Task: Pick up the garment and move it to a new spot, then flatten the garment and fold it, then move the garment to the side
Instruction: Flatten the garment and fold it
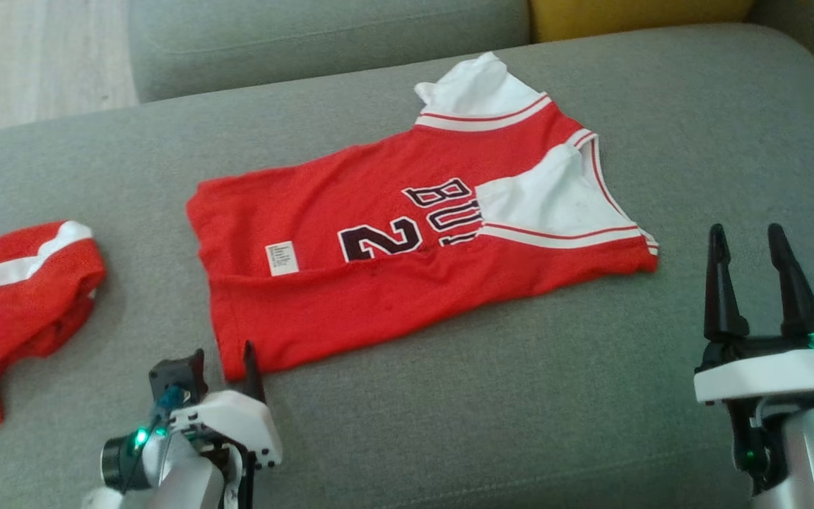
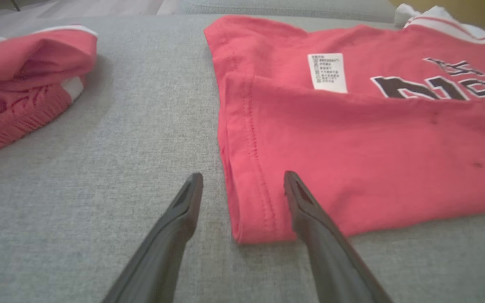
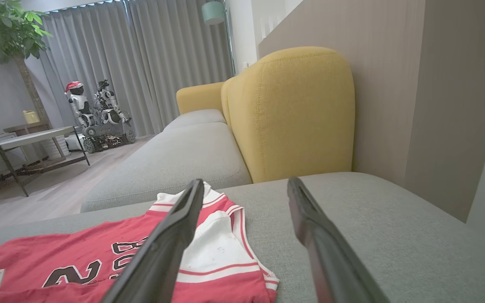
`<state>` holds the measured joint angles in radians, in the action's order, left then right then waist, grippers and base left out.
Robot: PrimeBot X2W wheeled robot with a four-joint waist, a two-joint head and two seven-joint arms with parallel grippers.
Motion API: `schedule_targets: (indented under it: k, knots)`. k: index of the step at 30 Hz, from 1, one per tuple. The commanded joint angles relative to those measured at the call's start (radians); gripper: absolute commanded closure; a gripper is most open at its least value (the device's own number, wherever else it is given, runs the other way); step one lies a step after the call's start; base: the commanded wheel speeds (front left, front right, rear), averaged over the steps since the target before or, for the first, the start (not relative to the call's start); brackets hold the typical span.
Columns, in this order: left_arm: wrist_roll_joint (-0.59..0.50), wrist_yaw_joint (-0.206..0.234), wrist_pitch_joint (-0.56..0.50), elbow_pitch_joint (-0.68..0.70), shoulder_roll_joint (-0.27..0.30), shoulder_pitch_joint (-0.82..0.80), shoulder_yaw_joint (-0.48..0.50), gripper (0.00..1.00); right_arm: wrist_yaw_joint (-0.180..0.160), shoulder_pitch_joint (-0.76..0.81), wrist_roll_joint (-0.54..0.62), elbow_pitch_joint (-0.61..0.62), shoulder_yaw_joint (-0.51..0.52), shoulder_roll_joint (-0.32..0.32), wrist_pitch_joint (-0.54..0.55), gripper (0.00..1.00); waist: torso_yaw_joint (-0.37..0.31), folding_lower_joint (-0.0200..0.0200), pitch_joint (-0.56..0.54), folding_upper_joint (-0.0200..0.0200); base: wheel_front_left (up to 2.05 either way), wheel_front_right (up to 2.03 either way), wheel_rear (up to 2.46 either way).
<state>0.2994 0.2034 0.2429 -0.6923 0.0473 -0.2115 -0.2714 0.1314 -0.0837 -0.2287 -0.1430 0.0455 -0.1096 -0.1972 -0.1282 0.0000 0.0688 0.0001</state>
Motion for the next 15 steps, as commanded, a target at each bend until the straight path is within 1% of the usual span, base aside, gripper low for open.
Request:
schedule_targets:
  k: [1, 5, 8, 9, 10, 11, 13, 15]
  knots:
    - [0.001, 0.009, -0.002, 0.009, 0.004, -0.042, 0.039, 0.00, -0.001, -0.031, -0.004, 0.039, -0.021, -0.009, 0.001, 0.00, -0.011, 0.0000, 0.005, -0.0001, 0.00, 0.00, 0.00]
    - [-0.003, 0.017, -0.055, -0.070, 0.011, -0.067, 0.028, 0.00, -0.001, -0.032, -0.008, 0.042, -0.019, -0.008, 0.000, 0.00, -0.030, 0.0000, 0.008, -0.0001, 0.00, 0.00, 0.00]
    - [-0.002, 0.021, -0.066, -0.102, 0.014, -0.081, 0.025, 0.00, -0.001, -0.033, -0.013, 0.040, -0.018, -0.003, -0.001, 0.00, -0.040, 0.0000, 0.008, -0.0001, 0.00, 0.00, 0.00]
    - [0.003, 0.013, -0.069, -0.110, 0.014, -0.084, 0.024, 0.20, -0.001, -0.033, -0.014, 0.039, -0.017, -0.001, -0.002, 0.00, -0.042, 0.0000, 0.008, -0.0001, 0.00, 0.00, 0.00]
    - [0.005, 0.004, -0.071, -0.117, 0.013, -0.086, 0.018, 0.88, -0.001, -0.032, -0.016, 0.037, -0.016, 0.000, -0.002, 0.00, -0.042, 0.0000, 0.008, -0.0001, 0.00, 0.00, 0.00]
    - [0.006, -0.005, -0.072, -0.123, 0.013, -0.087, 0.012, 1.00, -0.001, -0.031, -0.016, 0.035, -0.014, 0.002, 0.000, 0.00, -0.042, 0.0000, 0.009, -0.0001, 0.00, 0.00, 0.00]
    - [0.010, -0.016, -0.059, -0.122, 0.012, -0.091, 0.007, 1.00, -0.001, -0.033, -0.015, 0.024, -0.009, 0.005, 0.008, 0.00, -0.038, 0.0000, 0.010, -0.0001, 0.00, 0.00, 0.00]
    - [0.013, -0.011, -0.034, -0.109, 0.012, -0.096, 0.011, 1.00, -0.001, -0.040, -0.016, 0.004, 0.002, 0.012, 0.028, 0.00, -0.030, 0.0000, 0.012, -0.0001, 0.00, 0.00, 0.00]
